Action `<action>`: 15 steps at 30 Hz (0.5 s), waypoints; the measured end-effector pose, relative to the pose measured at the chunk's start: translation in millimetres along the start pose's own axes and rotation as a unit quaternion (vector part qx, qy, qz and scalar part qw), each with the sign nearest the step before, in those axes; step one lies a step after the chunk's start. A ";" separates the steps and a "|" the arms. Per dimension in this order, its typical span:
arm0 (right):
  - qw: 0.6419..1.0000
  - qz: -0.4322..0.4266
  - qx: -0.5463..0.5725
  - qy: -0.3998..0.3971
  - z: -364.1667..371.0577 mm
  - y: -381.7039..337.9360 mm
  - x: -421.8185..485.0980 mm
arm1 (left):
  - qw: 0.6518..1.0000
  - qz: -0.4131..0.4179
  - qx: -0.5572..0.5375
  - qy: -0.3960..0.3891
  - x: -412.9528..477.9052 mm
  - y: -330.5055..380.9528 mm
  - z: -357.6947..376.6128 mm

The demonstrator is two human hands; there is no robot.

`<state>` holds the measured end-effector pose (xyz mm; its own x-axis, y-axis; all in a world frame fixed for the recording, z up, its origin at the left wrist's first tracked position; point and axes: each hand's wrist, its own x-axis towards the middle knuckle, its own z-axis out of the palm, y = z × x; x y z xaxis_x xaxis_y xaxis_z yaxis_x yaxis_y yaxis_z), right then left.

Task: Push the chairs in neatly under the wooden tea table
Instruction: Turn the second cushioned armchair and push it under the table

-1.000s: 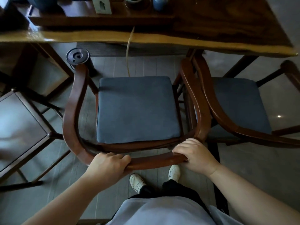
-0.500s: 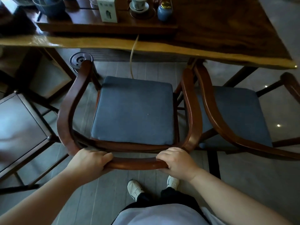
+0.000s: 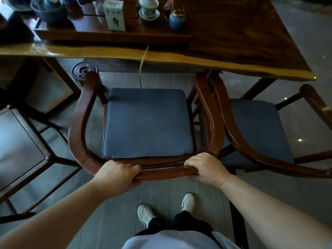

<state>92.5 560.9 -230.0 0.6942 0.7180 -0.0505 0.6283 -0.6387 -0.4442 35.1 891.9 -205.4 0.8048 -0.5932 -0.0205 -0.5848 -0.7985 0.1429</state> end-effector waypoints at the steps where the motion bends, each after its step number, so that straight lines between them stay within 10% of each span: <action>1: 1.000 0.003 0.002 0.008 3.7 -5.9 1.8 | 1.000 0.003 -0.003 -0.004 -4.5 -6.2 -0.1; 15: 0.999 -0.040 -0.009 -0.007 16.0 -24.7 18.0 | 0.999 -0.052 0.008 -0.003 -26.4 -26.8 -2.6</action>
<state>83.9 594.1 -234.3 0.6372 0.7702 -0.0286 0.6870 -0.5845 -0.4317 29.8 929.3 -206.1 0.8607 -0.5075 -0.0403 -0.4997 -0.8573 0.1241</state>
